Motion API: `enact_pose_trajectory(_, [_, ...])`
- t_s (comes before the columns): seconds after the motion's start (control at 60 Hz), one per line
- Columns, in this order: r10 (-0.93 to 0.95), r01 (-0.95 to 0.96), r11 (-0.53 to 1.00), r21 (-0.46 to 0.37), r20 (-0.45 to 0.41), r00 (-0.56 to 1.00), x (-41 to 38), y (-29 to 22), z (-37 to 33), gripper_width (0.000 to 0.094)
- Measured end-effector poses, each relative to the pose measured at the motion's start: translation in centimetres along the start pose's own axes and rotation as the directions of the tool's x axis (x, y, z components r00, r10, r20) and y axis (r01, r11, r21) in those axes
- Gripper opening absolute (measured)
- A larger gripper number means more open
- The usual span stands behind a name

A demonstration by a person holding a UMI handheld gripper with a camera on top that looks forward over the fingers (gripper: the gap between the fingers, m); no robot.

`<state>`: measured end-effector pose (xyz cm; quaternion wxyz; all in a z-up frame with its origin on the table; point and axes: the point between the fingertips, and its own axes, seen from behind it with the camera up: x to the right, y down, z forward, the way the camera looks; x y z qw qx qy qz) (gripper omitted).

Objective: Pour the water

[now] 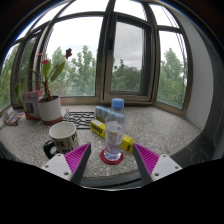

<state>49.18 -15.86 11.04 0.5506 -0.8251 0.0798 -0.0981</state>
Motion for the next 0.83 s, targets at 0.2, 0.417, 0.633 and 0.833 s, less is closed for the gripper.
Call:
enact_pose_trajectory(0.2, [-0.036, 0.037, 0.999, 0.023, -0.047, 0.998, -1.9, 0.2, -12.5, 0.085])
enact_pose_trajectory(0.417, [-0.021, 0.022, 0.999, 0.032, -0.047, 0.999, -4.4, 1.8, -24.9, 0.0849])
enact_pose_trajectory(0.633, [0.002, 0.0, 0.999, 0.043, -0.04, 0.999, -5.7, 2.7, -32.2, 0.0851])
enact_pose_trajectory(0.833, [0.013, -0.01, 0.998, 0.06, -0.044, 0.999, -5.5, 2.7, -34.6, 0.0851])
